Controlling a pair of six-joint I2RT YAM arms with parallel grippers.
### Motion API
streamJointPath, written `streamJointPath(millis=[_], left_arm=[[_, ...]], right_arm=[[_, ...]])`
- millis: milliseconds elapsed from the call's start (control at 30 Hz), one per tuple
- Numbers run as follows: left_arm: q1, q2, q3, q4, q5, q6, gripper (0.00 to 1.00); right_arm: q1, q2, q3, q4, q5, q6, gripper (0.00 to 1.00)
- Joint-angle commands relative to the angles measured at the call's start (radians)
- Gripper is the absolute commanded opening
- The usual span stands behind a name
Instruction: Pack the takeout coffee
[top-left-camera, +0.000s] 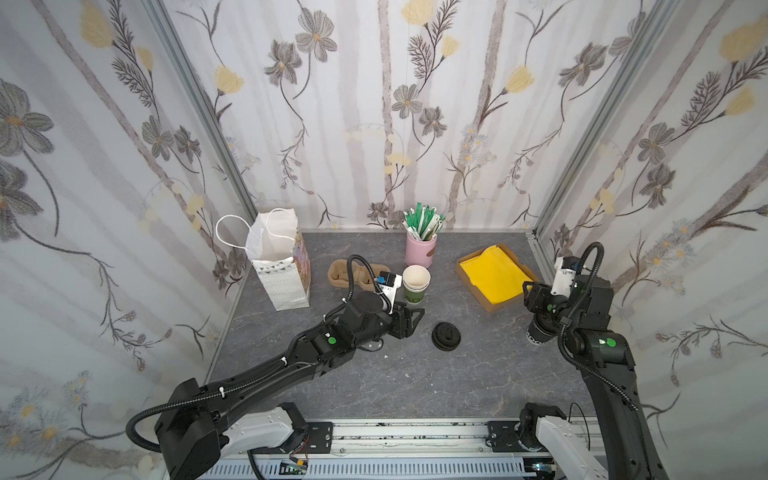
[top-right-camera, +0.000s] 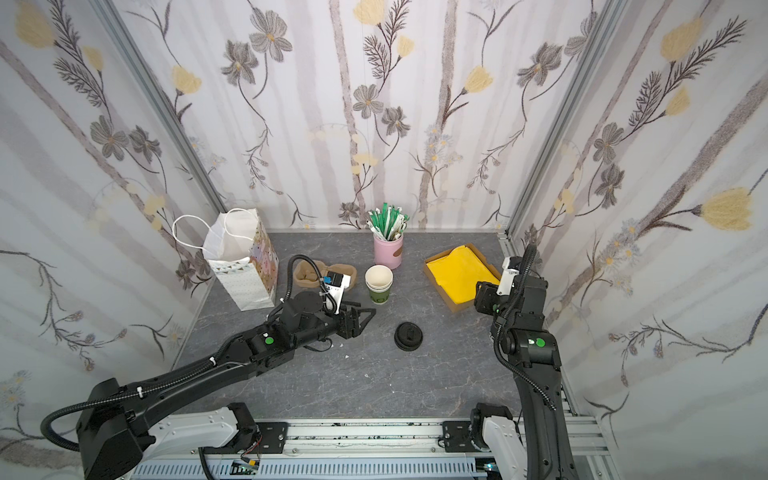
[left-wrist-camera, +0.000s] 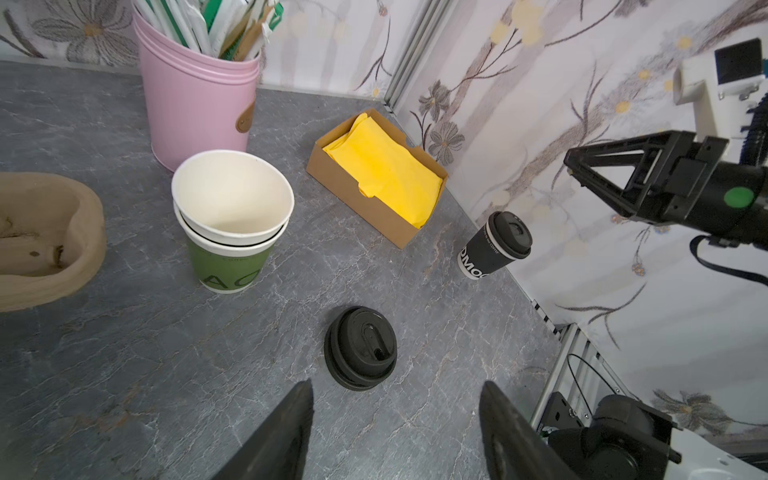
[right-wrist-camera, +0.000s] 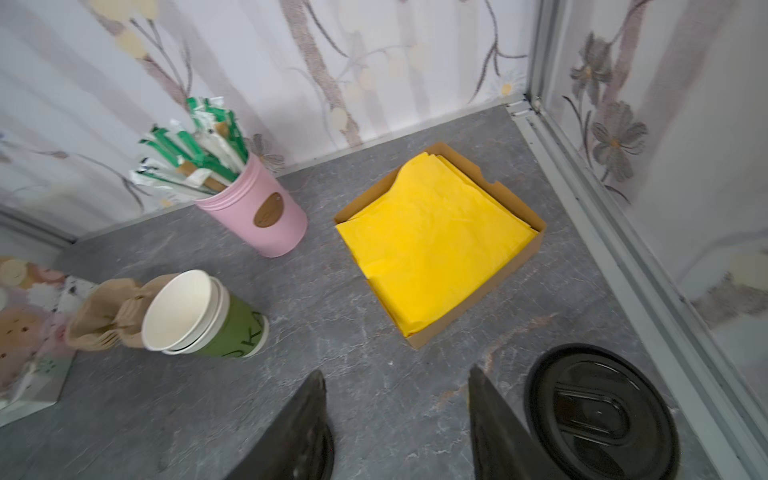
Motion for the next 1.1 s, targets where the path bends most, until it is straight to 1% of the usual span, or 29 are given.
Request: streamJointPath(millis=[0,33,167,233,333,433,500,567,667,700,800,900,1000,1067], left_arm=[[0.008,-0.039,0.022,-0.037,-0.047,-0.043,0.64],[0.010,-0.049,0.033,-0.059,-0.063,-0.051,0.64],[0.025,-0.062,0.115,-0.168,-0.139,-0.036,0.63],[0.045,-0.053,0.172,-0.232,-0.189,-0.011,0.63],[0.100,-0.027,0.268,-0.325,-0.269,0.006,0.63],[0.156,-0.006,0.345,-0.385,-0.331,0.027,0.63],[0.200,0.008,0.378,-0.411,-0.362,0.027,0.63],[0.248,0.029,0.420,-0.467,-0.382,0.002,0.63],[0.294,0.030,0.455,-0.519,-0.381,-0.046,0.63],[0.306,0.026,0.468,-0.534,-0.370,-0.069,0.63],[0.334,0.001,0.475,-0.563,-0.337,-0.116,0.62],[0.339,-0.033,0.475,-0.586,-0.341,-0.123,0.62],[0.344,-0.075,0.465,-0.613,-0.359,-0.110,0.62],[0.345,-0.121,0.426,-0.619,-0.397,-0.103,0.62]], right_arm=[[0.083,-0.023,0.016,0.057,-0.061,0.058,0.42],[0.121,-0.025,0.021,0.075,-0.066,0.072,0.39],[0.289,0.024,0.072,0.137,-0.041,0.096,0.36],[0.375,0.080,0.122,0.157,-0.023,0.071,0.34],[0.493,0.179,0.196,0.212,-0.005,-0.010,0.34],[0.555,0.293,0.257,0.283,-0.045,-0.089,0.34],[0.593,0.379,0.322,0.297,-0.048,-0.139,0.35],[0.633,0.470,0.413,0.279,-0.051,-0.164,0.36],[0.686,0.571,0.480,0.277,-0.064,-0.185,0.38],[0.699,0.602,0.504,0.271,-0.074,-0.179,0.38],[0.747,0.723,0.561,0.285,-0.112,-0.100,0.39],[0.806,0.845,0.611,0.342,-0.110,0.018,0.40],[0.860,0.994,0.726,0.325,-0.063,0.094,0.40],[0.896,1.096,0.811,0.293,-0.020,0.147,0.40]])
